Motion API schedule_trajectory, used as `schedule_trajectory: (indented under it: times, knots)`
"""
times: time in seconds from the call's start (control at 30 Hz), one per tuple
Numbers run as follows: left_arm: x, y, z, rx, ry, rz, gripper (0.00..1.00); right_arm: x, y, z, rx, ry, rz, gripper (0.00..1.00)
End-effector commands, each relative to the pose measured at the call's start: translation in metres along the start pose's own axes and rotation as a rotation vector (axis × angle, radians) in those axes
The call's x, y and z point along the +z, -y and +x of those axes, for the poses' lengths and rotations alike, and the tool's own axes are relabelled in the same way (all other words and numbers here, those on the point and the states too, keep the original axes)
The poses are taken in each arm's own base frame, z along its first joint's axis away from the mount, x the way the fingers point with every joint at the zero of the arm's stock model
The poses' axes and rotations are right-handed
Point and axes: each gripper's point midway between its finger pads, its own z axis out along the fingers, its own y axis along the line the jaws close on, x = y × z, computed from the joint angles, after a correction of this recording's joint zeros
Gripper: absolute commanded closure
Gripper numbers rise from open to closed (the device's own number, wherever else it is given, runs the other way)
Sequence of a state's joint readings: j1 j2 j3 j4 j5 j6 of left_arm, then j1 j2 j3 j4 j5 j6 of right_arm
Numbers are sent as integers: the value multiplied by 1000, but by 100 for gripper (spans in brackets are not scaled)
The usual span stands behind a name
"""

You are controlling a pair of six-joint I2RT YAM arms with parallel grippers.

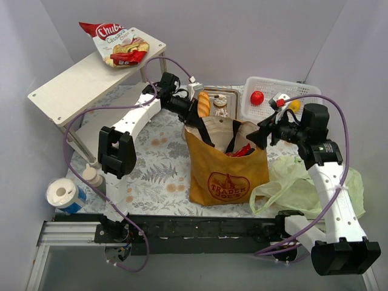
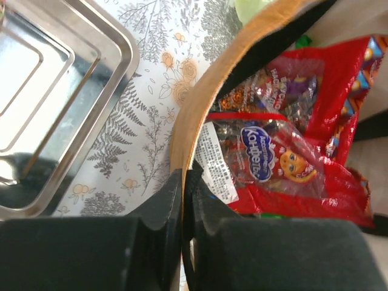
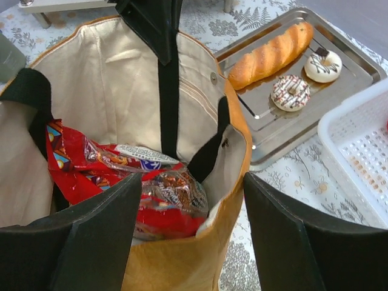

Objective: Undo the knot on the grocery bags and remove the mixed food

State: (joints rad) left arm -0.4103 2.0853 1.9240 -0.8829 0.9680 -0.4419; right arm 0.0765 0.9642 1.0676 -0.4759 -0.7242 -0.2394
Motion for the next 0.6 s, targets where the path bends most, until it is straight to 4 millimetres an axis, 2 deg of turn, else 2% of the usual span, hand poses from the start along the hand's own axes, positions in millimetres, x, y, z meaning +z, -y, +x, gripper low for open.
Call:
schedule_trajectory:
  times: [0.0, 0.07, 0.13, 0.2, 0.27, 0.3, 0.37, 0.43, 0.5, 0.53, 0.57]
  knots:
    - [-22, 32, -34, 116, 73, 53, 100, 13, -7, -37, -99, 54, -53, 25]
    - [-28, 46, -46, 99, 107, 70, 100, 17, -10, -45, -131, 54, -70, 25]
    - [-35, 57, -61, 118, 145, 76, 100, 22, -21, -46, -186, 43, -116, 26]
    - [-48, 74, -81, 166, 195, 75, 100, 25, -40, -36, -213, 12, -176, 26]
    - [-59, 89, -91, 180, 227, 76, 100, 25, -49, -22, -266, -25, -210, 26]
    - [-68, 102, -99, 215, 255, 69, 100, 25, -60, -3, -262, -79, -253, 26]
    - [-74, 111, -98, 216, 268, 66, 100, 21, -67, 15, -340, -117, -277, 28]
    - [-83, 126, -87, 229, 277, 60, 100, 14, -79, 53, -379, -220, -330, 30]
    - [-90, 140, -78, 272, 297, 66, 100, 3, -90, 75, -517, -268, -387, 31]
    - [-108, 168, -76, 340, 338, 61, 100, -6, -91, 100, -530, -345, -399, 32]
    - [-101, 161, -53, 307, 321, 60, 100, -13, -93, 104, -567, -349, -400, 32]
